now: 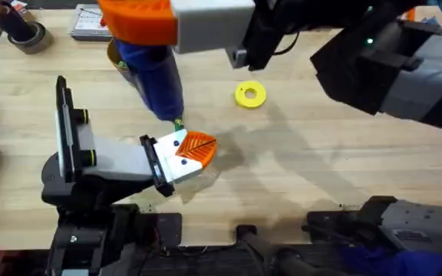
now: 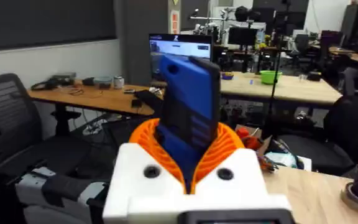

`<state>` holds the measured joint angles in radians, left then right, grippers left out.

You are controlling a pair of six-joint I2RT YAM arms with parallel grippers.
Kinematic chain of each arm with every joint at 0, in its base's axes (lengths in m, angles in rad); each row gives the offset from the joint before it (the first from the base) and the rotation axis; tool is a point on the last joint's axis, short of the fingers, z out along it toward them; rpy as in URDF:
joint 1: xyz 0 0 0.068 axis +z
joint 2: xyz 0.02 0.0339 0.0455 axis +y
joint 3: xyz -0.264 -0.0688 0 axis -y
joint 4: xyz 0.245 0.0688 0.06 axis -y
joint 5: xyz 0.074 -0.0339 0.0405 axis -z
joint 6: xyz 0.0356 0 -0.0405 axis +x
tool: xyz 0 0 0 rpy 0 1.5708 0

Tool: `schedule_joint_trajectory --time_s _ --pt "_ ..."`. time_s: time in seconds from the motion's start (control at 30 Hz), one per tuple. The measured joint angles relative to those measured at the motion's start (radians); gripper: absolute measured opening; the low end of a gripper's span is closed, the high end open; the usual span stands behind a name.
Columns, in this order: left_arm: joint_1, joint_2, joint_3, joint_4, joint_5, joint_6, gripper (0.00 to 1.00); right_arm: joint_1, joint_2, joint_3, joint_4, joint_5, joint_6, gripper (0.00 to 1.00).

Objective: Pick up the gripper from the table and insert it into the empty holder that is missing its gripper. Then pick up a screw, insert it into the mounting hole, and use the screwdriver to tighten it. Finally, clean up the table by picking up the vegetable and placing it into the bucket.

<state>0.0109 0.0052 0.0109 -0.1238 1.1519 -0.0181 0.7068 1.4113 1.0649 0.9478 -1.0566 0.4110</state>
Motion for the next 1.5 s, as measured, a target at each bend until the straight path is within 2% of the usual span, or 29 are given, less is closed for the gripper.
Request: schedule_joint_trajectory --time_s 1.5 --pt "0.000 0.000 0.000 0.000 0.000 0.000 0.010 0.036 0.040 -0.069 0.001 -0.014 -0.084 0.026"
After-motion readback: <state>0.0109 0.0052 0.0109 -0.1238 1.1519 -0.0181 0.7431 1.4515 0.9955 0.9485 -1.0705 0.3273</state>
